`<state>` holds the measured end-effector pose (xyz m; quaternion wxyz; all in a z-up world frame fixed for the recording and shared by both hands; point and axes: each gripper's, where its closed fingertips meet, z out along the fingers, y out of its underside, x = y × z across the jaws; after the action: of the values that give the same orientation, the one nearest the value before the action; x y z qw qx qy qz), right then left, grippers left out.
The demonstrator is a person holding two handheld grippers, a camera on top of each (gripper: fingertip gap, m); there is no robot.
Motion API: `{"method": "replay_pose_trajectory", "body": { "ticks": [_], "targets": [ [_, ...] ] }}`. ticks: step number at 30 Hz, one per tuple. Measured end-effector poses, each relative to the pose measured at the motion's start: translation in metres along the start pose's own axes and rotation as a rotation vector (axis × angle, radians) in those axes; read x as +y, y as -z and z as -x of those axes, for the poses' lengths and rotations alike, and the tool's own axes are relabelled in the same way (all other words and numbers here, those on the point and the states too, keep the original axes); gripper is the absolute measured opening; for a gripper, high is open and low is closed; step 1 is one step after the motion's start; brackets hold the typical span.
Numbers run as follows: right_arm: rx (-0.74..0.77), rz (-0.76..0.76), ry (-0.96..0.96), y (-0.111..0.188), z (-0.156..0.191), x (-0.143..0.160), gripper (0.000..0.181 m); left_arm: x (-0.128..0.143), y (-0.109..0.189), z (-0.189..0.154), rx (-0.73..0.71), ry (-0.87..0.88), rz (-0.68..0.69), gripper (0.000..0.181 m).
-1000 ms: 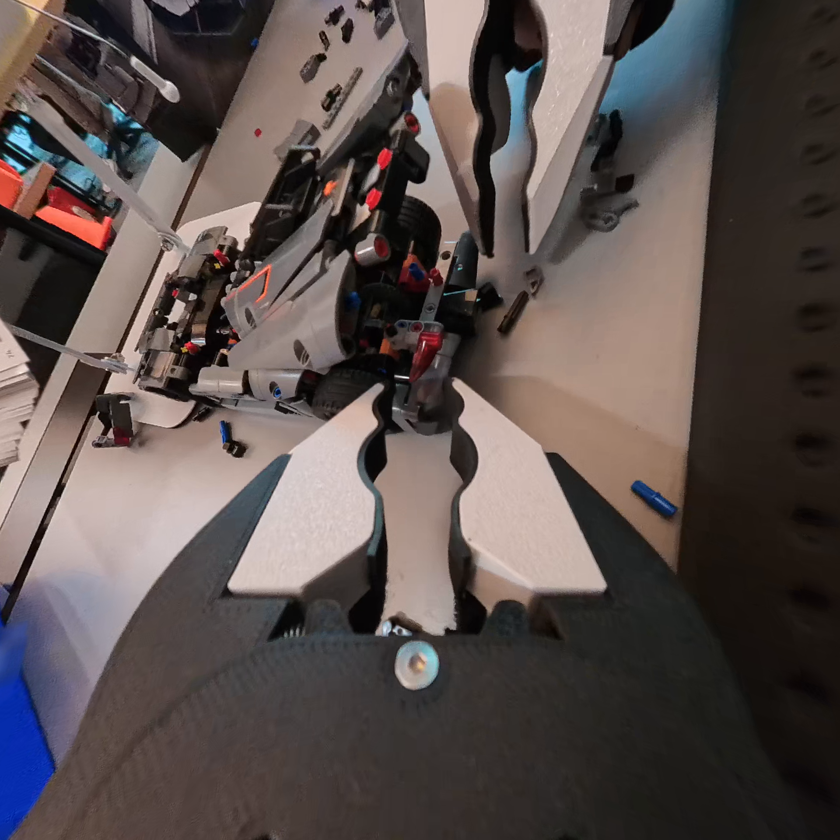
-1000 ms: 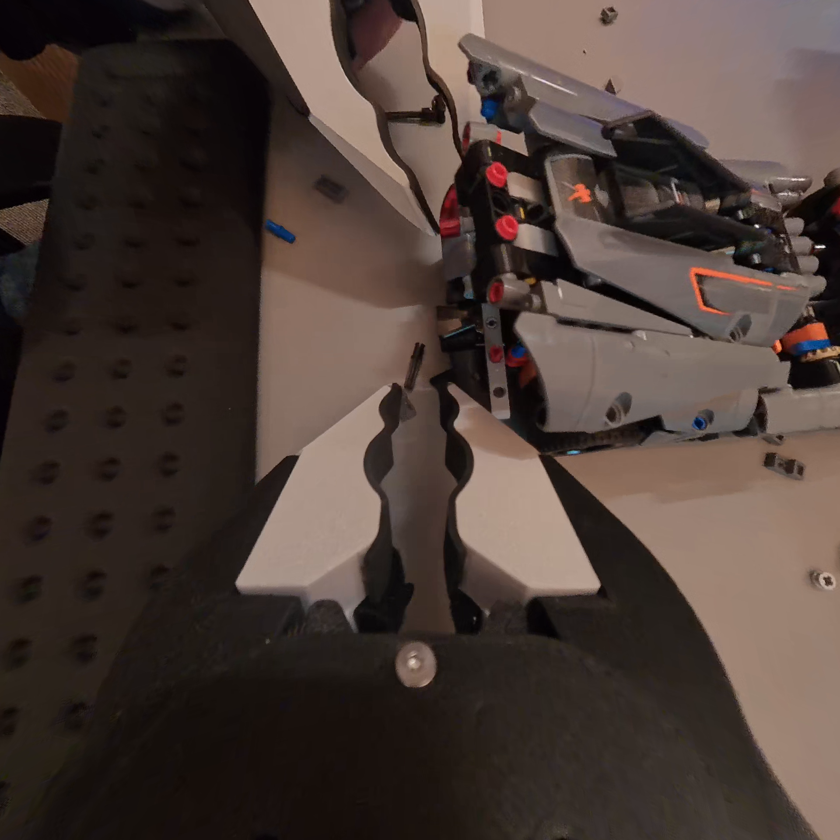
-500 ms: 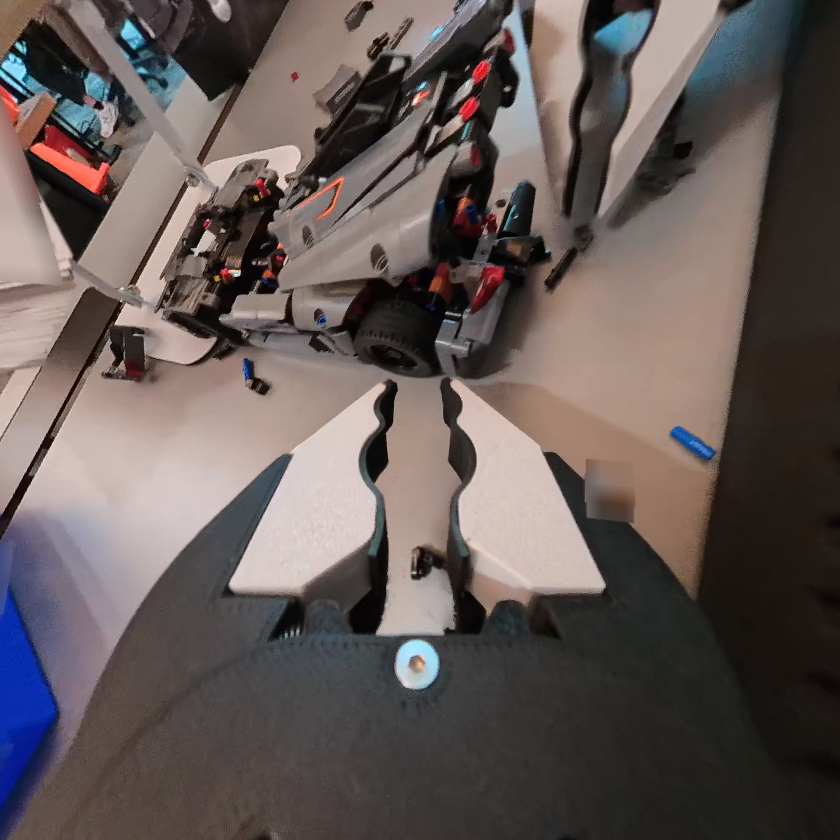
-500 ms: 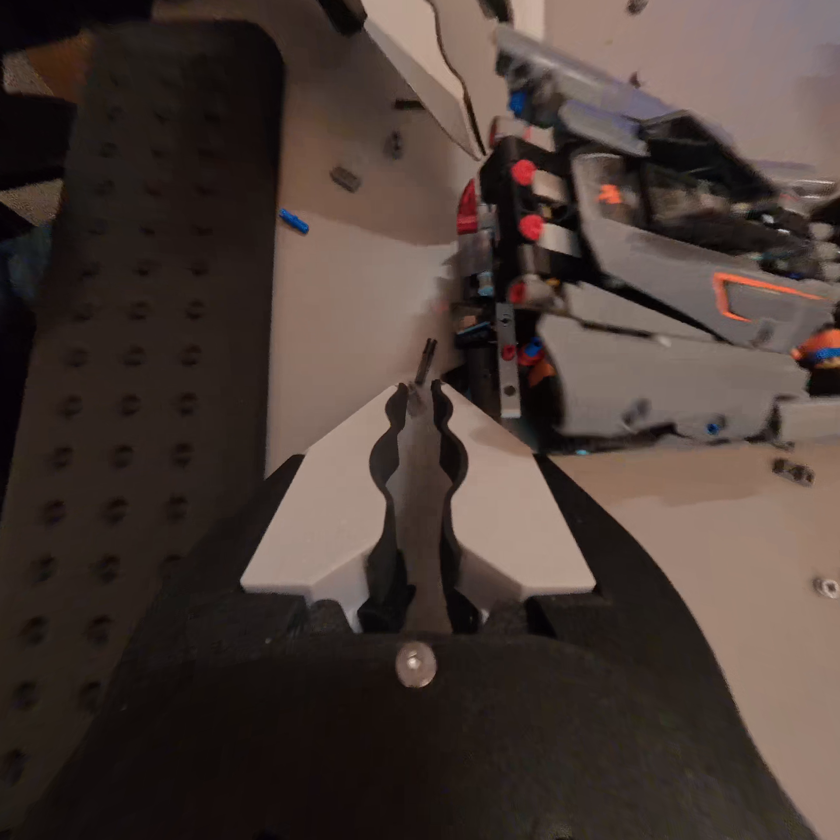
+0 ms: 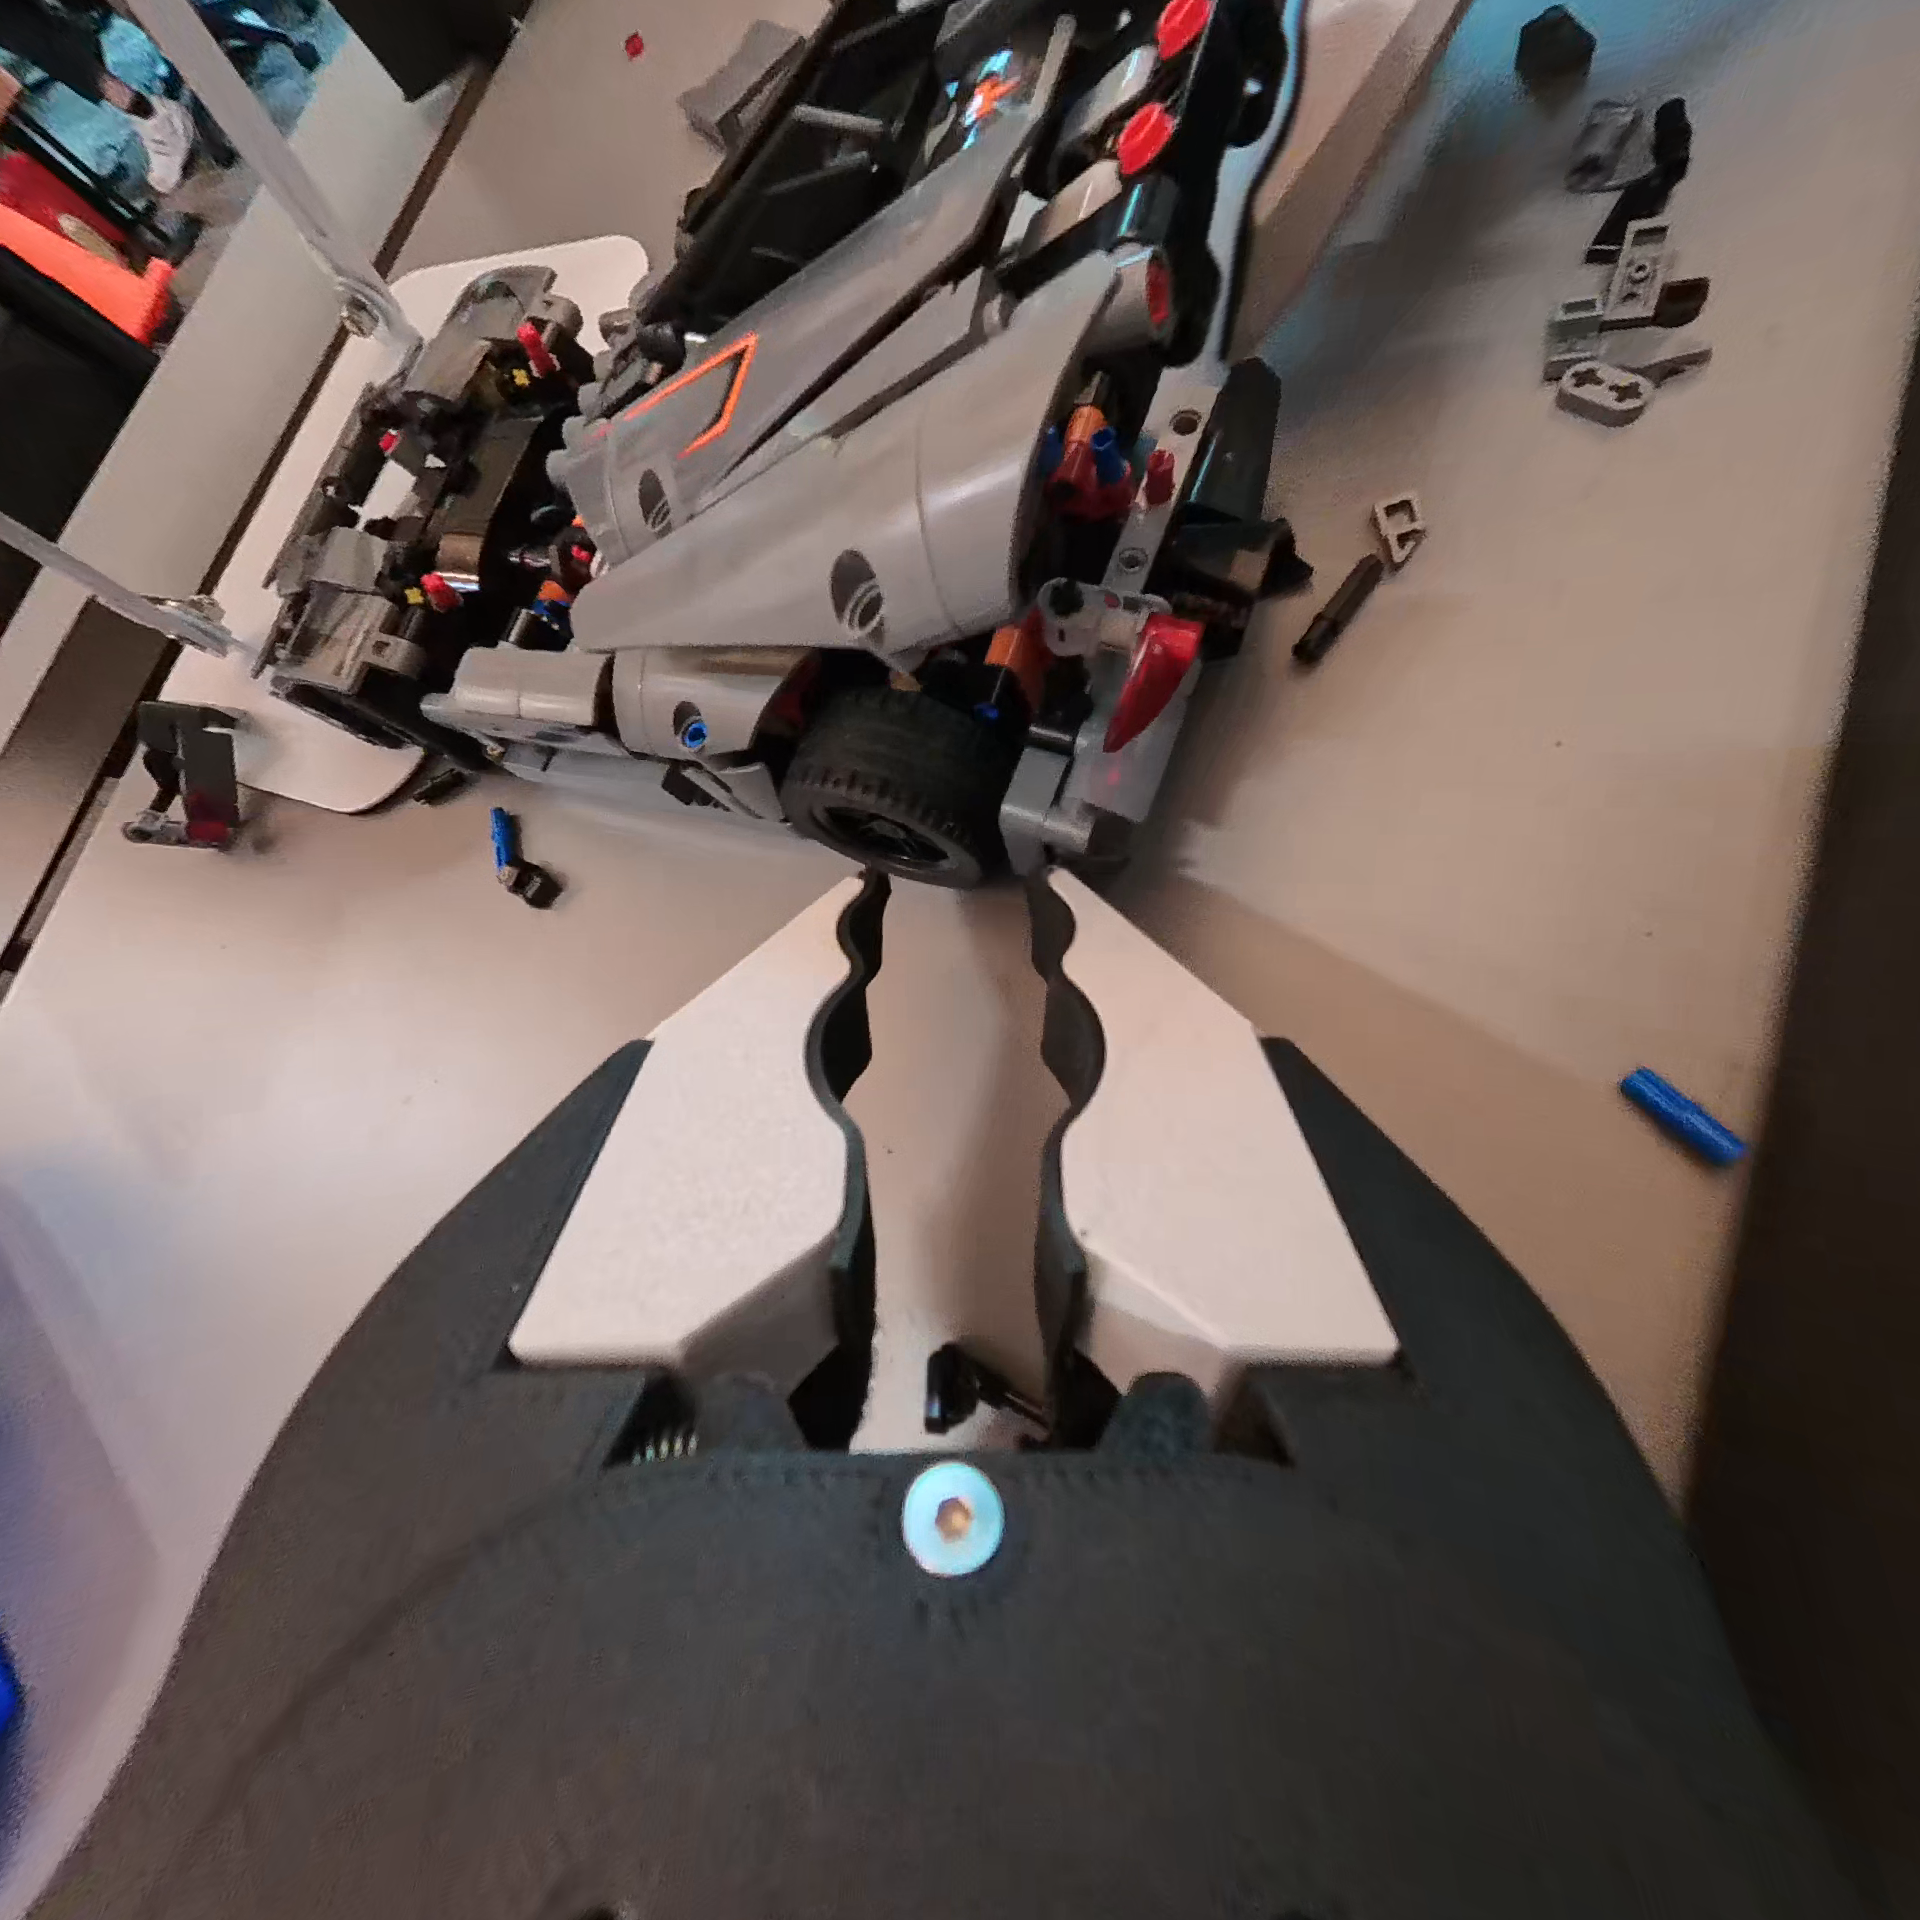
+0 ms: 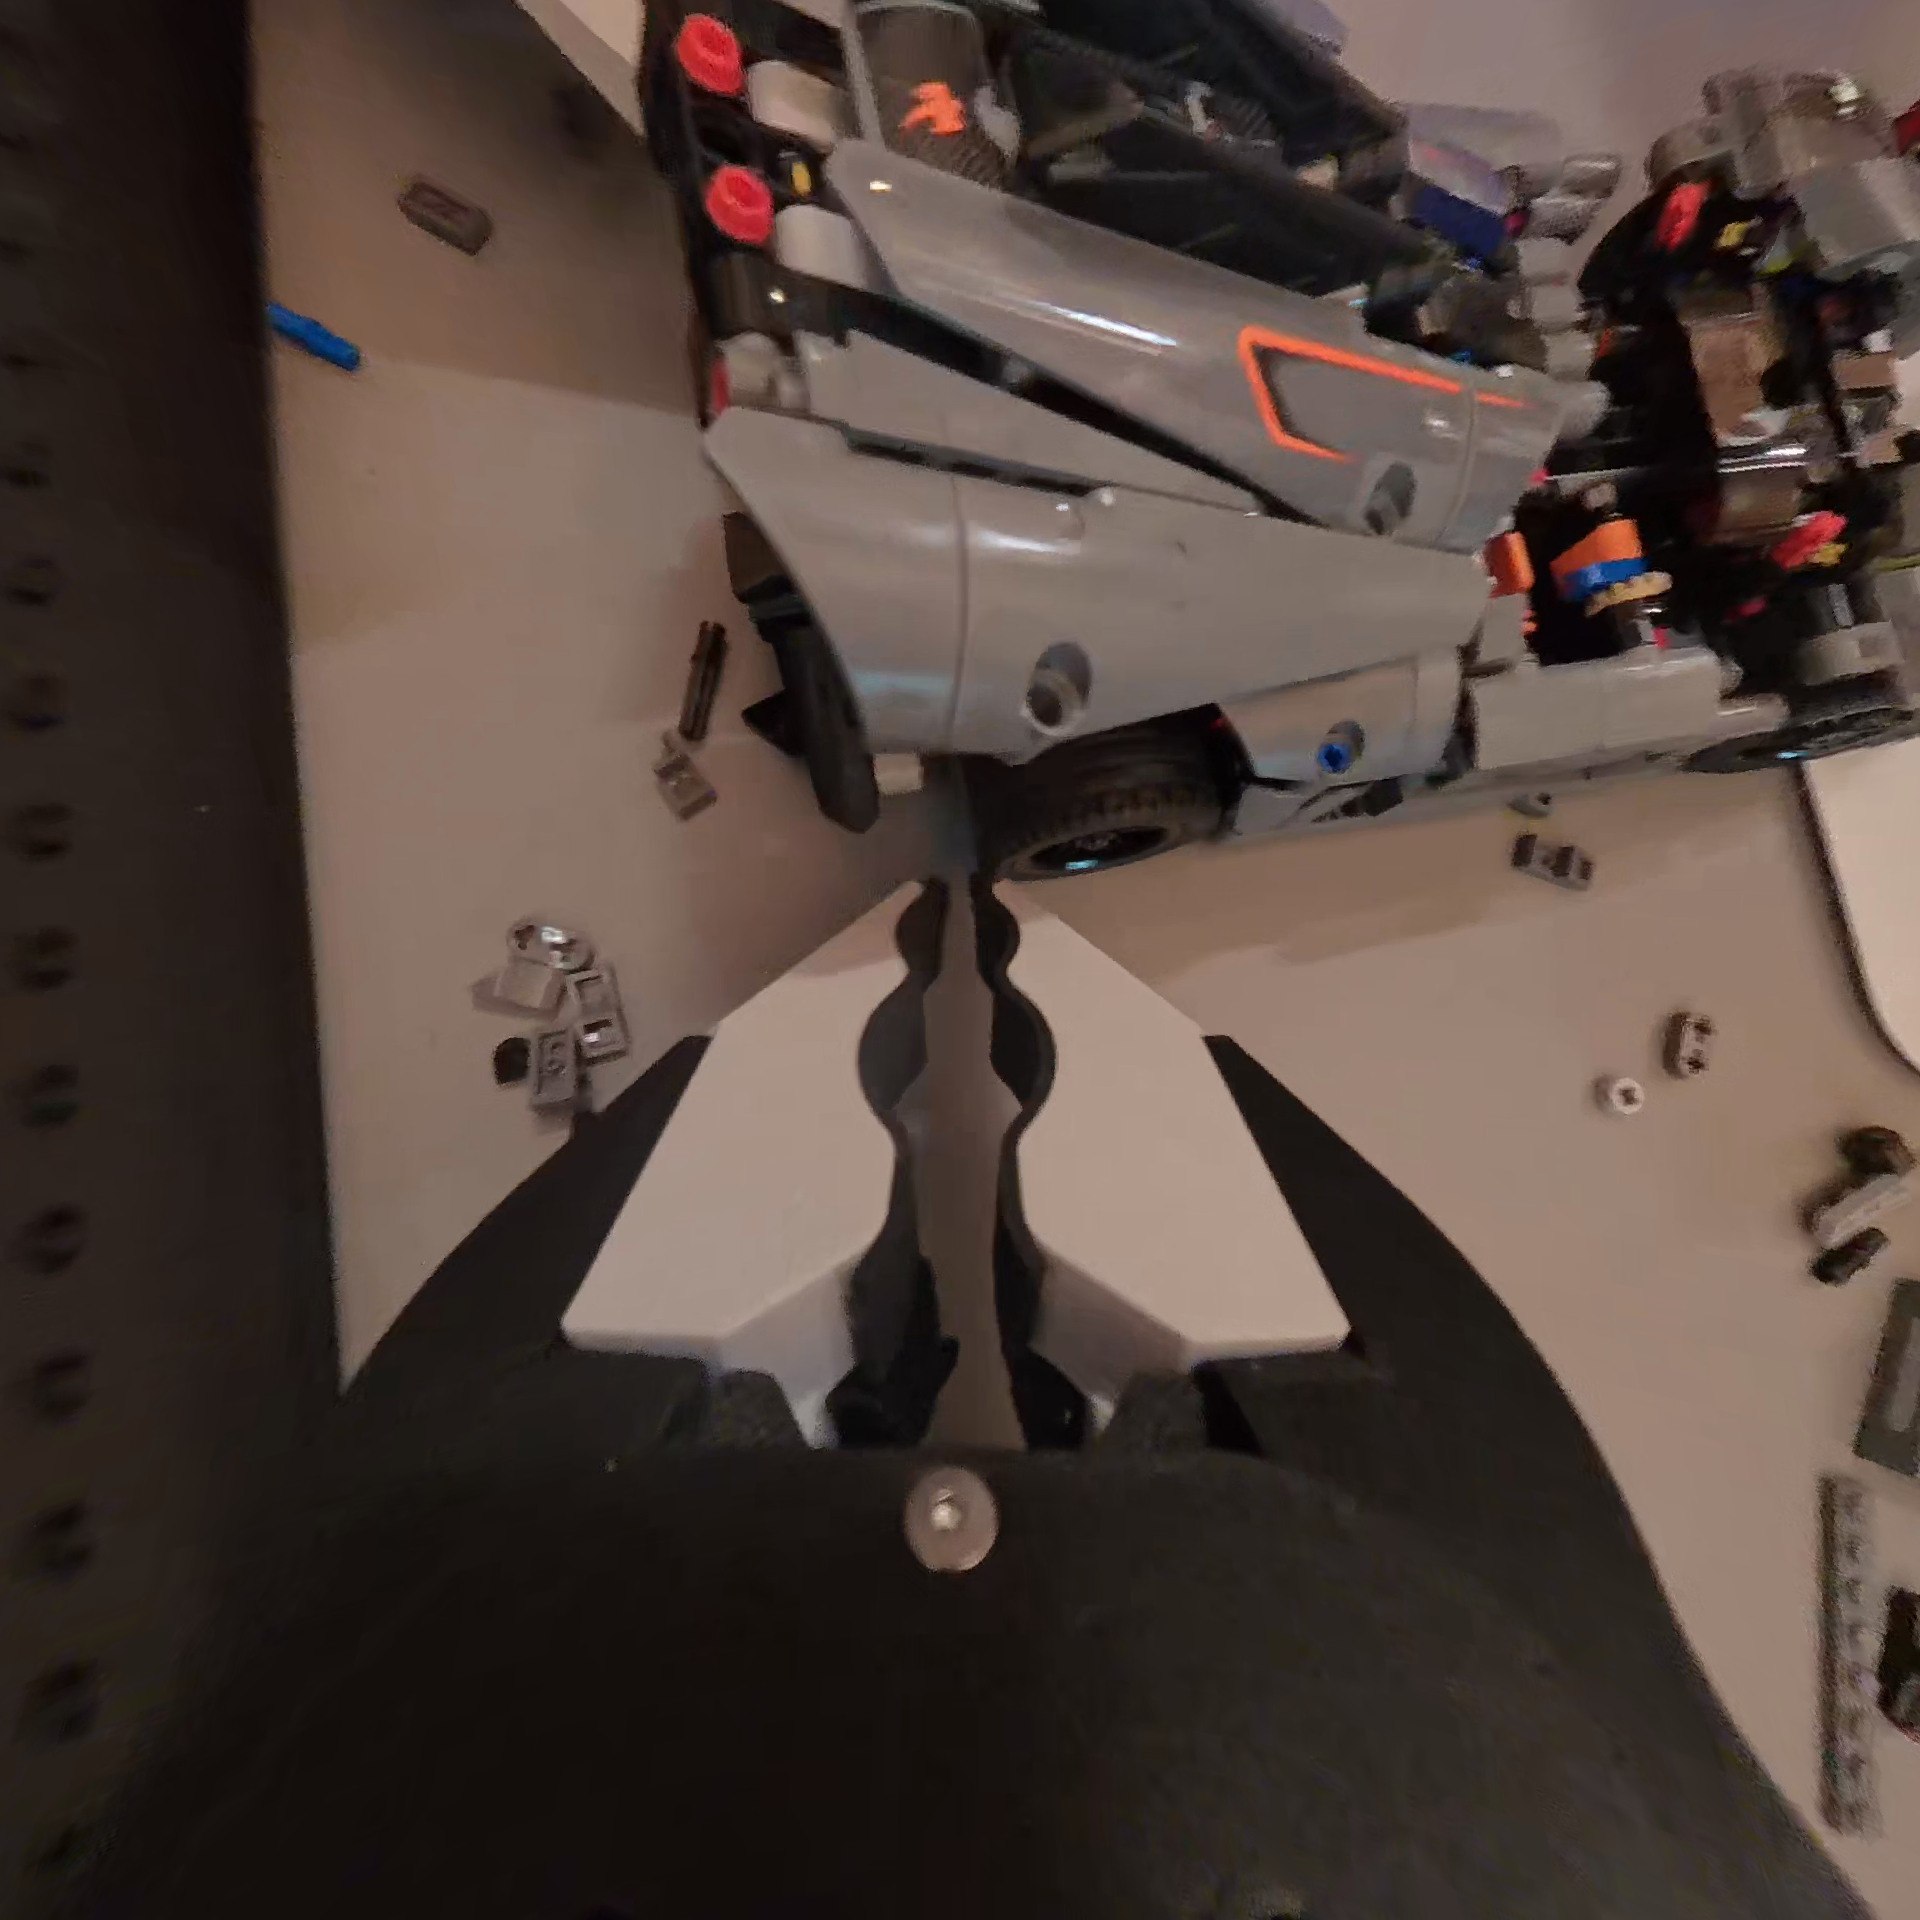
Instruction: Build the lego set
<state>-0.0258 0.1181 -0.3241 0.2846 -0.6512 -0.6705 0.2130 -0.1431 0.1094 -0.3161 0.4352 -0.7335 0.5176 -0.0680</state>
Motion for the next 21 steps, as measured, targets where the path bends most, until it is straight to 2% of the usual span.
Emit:
{"method": "replay_pose_trajectory", "body": {
  "ticks": [6,11,17,21],
  "targets": [
    [0.017,-0.045,-0.030,0.002,-0.014,-0.007,0.002,-0.002,0.000,0.009,-0.011,0.044,-0.012,0.026],
    [-0.037,-0.040,-0.068,0.001,-0.015,-0.006,0.003,0.000,-0.007,0.012,-0.008,0.054,0.015,0.020],
    [-0.048,-0.037,-0.054,0.002,-0.014,-0.006,0.002,0.002,-0.006,0.015,-0.003,0.070,0.019,0.025],
    [-0.085,-0.047,-0.063,0.016,-0.009,-0.003,0.018,0.002,0.009,0.021,-0.023,0.098,0.007,0.028]
  ]
}}
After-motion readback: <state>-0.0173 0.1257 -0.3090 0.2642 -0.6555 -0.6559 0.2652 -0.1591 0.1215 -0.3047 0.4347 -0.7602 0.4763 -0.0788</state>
